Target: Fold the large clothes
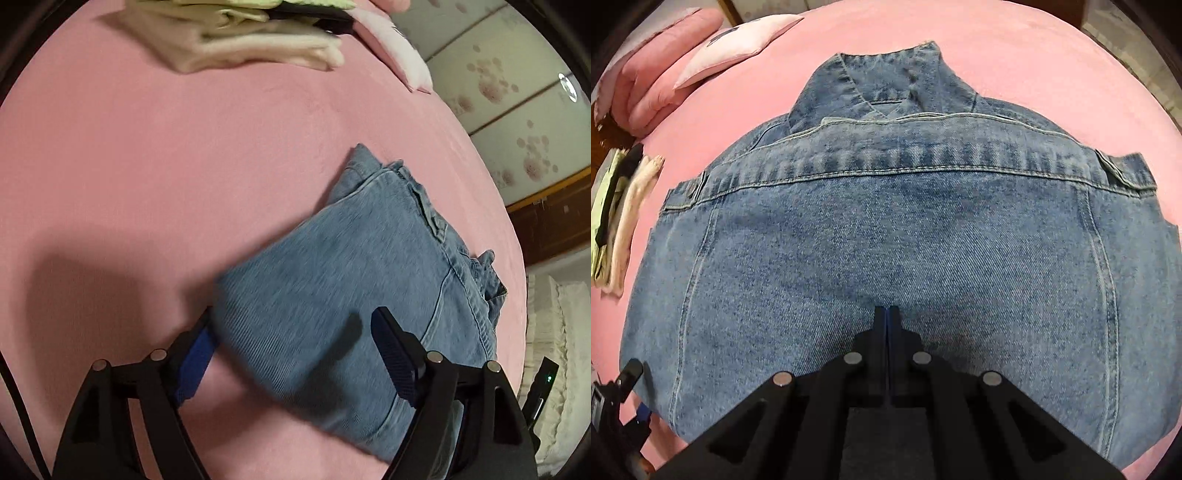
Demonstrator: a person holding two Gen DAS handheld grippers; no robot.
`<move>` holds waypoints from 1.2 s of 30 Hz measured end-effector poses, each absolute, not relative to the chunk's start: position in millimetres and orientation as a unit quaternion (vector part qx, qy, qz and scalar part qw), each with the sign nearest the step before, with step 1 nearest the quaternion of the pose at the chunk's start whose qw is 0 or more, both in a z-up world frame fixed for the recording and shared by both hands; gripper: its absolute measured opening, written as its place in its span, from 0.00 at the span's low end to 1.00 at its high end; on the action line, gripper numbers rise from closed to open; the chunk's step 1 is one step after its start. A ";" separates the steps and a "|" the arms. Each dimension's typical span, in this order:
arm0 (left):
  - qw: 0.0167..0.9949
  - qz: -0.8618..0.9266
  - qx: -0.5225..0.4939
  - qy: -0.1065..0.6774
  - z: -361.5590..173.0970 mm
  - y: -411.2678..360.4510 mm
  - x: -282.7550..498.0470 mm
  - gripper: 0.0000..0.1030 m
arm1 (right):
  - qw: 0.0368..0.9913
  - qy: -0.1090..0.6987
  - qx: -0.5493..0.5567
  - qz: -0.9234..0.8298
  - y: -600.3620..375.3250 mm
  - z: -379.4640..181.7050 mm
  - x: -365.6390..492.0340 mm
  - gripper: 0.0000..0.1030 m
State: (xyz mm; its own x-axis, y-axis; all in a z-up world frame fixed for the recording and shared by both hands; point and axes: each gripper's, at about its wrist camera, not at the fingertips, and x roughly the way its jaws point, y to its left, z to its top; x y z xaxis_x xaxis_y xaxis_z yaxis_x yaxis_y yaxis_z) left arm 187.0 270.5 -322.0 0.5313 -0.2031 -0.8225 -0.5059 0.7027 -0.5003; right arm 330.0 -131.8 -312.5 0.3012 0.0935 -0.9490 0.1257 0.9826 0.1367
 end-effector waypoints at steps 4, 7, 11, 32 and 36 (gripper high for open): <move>0.781 0.079 -0.370 0.497 -326.2 276.8 203.9 0.61 | 0.802 0.591 0.078 -0.027 -123.5 -313.2 328.5 0.00; 0.766 0.073 -0.384 0.510 -329.7 287.1 205.6 0.40 | 0.803 0.591 0.069 -0.036 -116.2 -312.4 327.1 0.00; 0.737 0.043 -0.438 0.512 -333.4 302.0 202.0 0.26 | 0.799 0.594 0.078 -0.051 -112.2 -311.1 328.0 0.00; 0.732 -0.149 -0.545 0.379 -224.2 202.4 179.5 0.14 | 0.821 0.570 0.015 0.015 -96.8 -311.7 308.7 0.00; 0.744 -0.167 -0.532 0.369 -207.8 164.7 170.4 0.14 | 0.823 0.566 0.010 0.040 -100.3 -312.1 299.0 0.00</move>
